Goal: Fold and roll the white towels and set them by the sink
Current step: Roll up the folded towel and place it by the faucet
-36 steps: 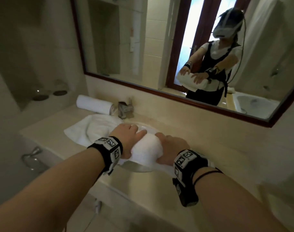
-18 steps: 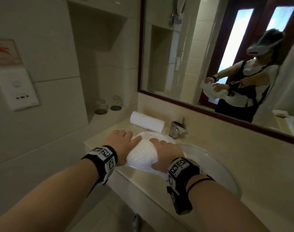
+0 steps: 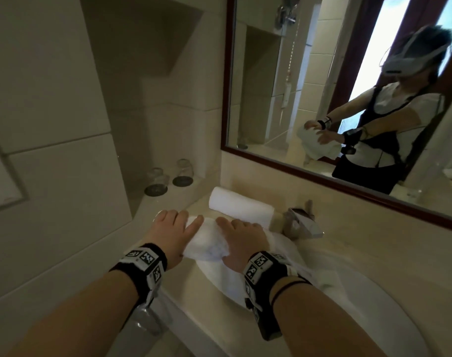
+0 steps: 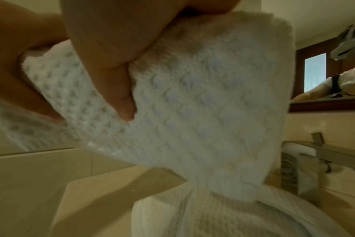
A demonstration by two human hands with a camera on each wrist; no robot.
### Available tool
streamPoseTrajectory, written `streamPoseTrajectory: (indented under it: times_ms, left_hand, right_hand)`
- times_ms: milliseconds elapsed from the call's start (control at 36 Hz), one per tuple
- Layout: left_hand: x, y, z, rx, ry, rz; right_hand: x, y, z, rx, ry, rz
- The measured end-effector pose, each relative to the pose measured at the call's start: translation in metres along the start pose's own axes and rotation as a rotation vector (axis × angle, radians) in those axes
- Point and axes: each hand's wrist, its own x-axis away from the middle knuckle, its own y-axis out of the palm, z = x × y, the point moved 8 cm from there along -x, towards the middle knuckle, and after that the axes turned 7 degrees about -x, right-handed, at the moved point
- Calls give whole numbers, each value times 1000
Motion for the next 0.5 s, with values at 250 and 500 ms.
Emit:
streamPoseTrajectory:
  times_ms: [250,500]
  left_hand:
    - [-99,34,-52,101,-107,160]
    - [-191,158,-45,212,-83,62]
  right_hand:
    - [-125,10,24,23,-65,30]
    - [-228,112,48,-66,-42,-63]
